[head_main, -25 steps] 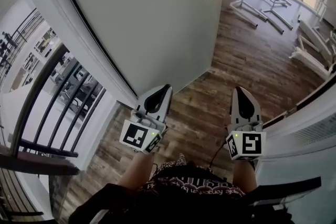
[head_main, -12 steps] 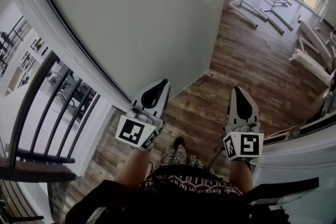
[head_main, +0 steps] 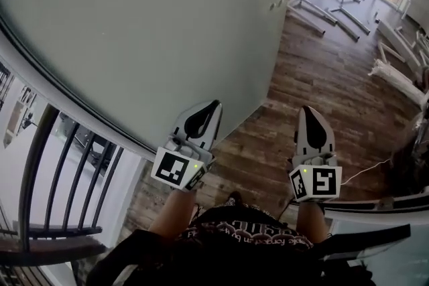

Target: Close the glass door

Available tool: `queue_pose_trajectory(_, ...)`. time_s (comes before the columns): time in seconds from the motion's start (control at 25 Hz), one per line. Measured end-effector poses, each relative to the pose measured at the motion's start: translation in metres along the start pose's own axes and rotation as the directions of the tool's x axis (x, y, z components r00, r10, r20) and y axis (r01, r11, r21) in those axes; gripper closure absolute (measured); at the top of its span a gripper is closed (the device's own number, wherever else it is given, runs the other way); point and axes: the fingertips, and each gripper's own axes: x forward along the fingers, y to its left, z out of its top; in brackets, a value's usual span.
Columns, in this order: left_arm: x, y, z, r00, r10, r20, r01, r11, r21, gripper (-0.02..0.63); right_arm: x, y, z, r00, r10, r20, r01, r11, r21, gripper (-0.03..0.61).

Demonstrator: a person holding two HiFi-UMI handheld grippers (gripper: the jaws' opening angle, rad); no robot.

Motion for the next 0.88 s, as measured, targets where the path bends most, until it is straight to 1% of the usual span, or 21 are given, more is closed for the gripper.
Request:
queue_pose_trajectory(0.16, 0.013, 0.032, -0.011, 1.000, -0.008, -0.012, 0.008, 1.000, -0.013, 0.612, 0.033, 0.004, -0.009, 1.000, -0.013, -0.010, 0.013, 1.000, 0.003, 0.575)
queue_pose_trajectory(0.24, 0.021, 0.042, -0.020, 1.000, -0.010, -0.025, 0.009, 0.999, -0.036, 0.612, 0.046, 0.001, -0.012, 1.000, -0.007, -0.005, 0.007, 1.000, -0.002, 0.574)
queue_pose_trajectory(0.32, 0.030, 0.047, -0.028, 0.999, -0.011, -0.031, 0.009, 0.999, -0.050, 0.612, 0.055, -0.008, -0.011, 1.000, -0.012, 0.000, 0.012, 1.000, -0.006, 0.574)
queue_pose_trajectory(0.44, 0.046, 0.048, -0.033, 0.999, -0.013, -0.032, 0.012, 0.999, -0.039, 0.612, 0.067, -0.028, -0.010, 0.999, -0.035, 0.002, 0.035, 0.999, -0.007, 0.574)
queue_pose_trajectory(0.52, 0.056, 0.053, -0.038, 0.999, -0.019, -0.047, 0.016, 0.999, -0.049, 0.612, 0.078, -0.034, -0.013, 0.999, -0.044, -0.001, 0.044, 0.999, -0.006, 0.574)
queue_pose_trajectory(0.68, 0.073, 0.067, -0.052, 0.998, -0.023, -0.062, 0.019, 0.998, -0.059, 0.612, 0.103, -0.036, -0.027, 0.999, -0.033, -0.022, 0.033, 0.999, -0.007, 0.574)
queue_pose_trajectory(0.8, 0.098, 0.068, -0.065, 0.997, -0.020, -0.070, 0.015, 0.997, -0.074, 0.612, 0.128, -0.056, -0.042, 0.999, -0.017, -0.035, 0.017, 1.000, 0.010, 0.574)
queue_pose_trajectory(0.88, 0.116, 0.068, -0.073, 0.997, -0.009, -0.072, 0.004, 0.998, -0.065, 0.612, 0.150, -0.072, -0.048, 1.000, 0.002, -0.030, -0.002, 1.000, 0.017, 0.574)
